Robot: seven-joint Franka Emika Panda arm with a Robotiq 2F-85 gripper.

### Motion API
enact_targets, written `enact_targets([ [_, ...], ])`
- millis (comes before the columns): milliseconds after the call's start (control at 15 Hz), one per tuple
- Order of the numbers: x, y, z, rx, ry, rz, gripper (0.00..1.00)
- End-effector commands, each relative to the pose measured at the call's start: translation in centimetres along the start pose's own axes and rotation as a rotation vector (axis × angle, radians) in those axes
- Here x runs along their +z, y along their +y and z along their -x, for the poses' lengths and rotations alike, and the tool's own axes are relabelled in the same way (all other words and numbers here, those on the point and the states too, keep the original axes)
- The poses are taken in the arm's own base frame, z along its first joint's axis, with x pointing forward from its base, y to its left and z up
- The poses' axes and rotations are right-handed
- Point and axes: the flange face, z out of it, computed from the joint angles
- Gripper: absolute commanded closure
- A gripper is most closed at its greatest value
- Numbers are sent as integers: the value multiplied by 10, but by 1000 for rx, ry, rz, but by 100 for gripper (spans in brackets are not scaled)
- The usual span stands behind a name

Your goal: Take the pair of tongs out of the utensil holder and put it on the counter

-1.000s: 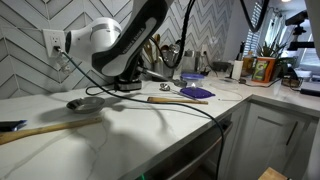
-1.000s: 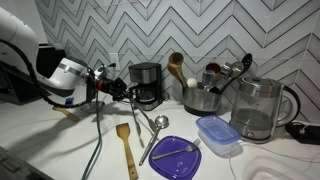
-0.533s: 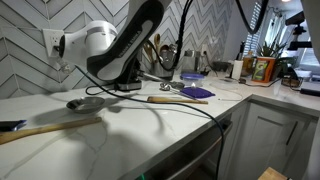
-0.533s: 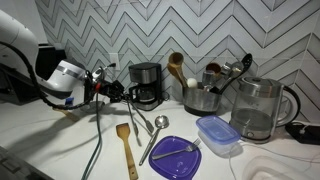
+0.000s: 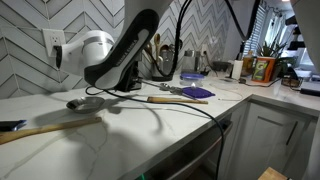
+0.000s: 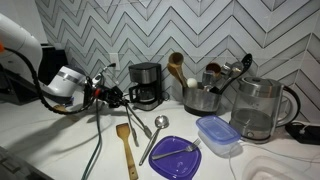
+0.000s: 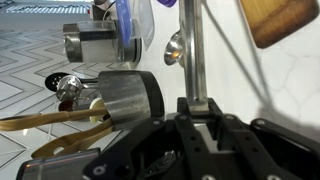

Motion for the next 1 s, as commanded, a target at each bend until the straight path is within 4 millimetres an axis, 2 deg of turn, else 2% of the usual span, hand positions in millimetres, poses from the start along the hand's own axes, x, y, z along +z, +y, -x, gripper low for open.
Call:
enact_targets([
  [0, -1, -16, -5, -1, -16, 19, 95],
  [400, -3, -31, -9, -19, -29, 41, 95],
  [533, -4, -33, -10, -22, -28, 44, 81],
  [667, -4, -34, -10, -24, -29, 43, 53],
  [933, -7, -35, -10, -23, -26, 28, 24],
])
